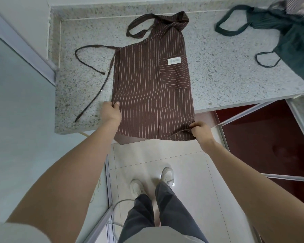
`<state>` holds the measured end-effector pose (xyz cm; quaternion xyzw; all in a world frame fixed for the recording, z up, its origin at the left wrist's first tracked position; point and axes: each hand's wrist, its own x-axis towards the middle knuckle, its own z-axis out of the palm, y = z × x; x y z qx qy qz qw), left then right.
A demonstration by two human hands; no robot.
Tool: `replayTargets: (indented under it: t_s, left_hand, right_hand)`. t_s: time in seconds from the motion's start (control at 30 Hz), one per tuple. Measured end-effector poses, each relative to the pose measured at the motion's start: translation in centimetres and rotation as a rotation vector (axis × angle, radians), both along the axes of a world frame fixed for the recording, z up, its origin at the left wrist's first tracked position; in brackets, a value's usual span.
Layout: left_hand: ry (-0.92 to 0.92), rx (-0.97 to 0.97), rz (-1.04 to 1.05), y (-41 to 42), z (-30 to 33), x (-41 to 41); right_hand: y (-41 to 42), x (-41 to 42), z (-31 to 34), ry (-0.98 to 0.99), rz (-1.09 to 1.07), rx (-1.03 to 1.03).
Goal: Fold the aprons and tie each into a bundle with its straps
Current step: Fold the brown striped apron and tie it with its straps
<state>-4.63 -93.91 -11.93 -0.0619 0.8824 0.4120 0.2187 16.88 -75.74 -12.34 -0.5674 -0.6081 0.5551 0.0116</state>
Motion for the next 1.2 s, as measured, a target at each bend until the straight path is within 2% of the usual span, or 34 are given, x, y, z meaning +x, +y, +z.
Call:
replayTargets:
  t_s: [0.1,0.23,0.4,0.5,0.63,0.77,0.87,0.97,1.07,1.2]
  left_hand:
    - [-0.049,0.004,0.007,-0.6,-0.3,1.0]
    - [-0.031,-0.080,0.011,-1.7,-0.8,1.7]
    - [-0.040,-0.184,0.041,-1.3,-1.0,0.7]
    - [-0.023,-0.238,0.037,-1.0,-0.8,0.7]
    - [-0.021,-0.188,-0.024,-1.2,-0.7,1.0]
    - [-0.015,-0.163,-0.118,-1.9,-1.2,1.5]
    - [0.000,-0.197,-0.073,-2.3,-1.6,1.1]
    - [-0.013,-0.214,-0.053,-2.5,-1.7,0.7]
    - [-0.016,-0.266,-0.116,-2.4,-1.5,0.7]
    - [0.015,-0.351,-0.168,-1.6,-1.0,0.7]
  right_hand:
    - [0.3,-0.4,0.1,0.013,-0.077,-0.060]
    - [0.6,-0.4,-0.2,-0.074,-0.001,0.165]
    - [0.4,-0.7,-0.4,-0.107,0.041,0.204]
    - [0.3,-1.1,-0.4,-0.103,0.010,0.050]
    - [0.1,-1.7,-0.4,0.015,-0.106,-0.163]
    - [0.2,-1.8,-0.7,0.000,-0.160,-0.112]
    - [0.6,-1.8,-0.8,-0.006,-0.182,-0.074]
    - [1.2,-1.9,-0.9,-0.010,-0.160,-0.099]
    - [1.5,-2.1,-1.2,-0.039,-0.084,-0.139]
    - [1.2,-2.8,-1.0,-0.009,-0.116,-0.160]
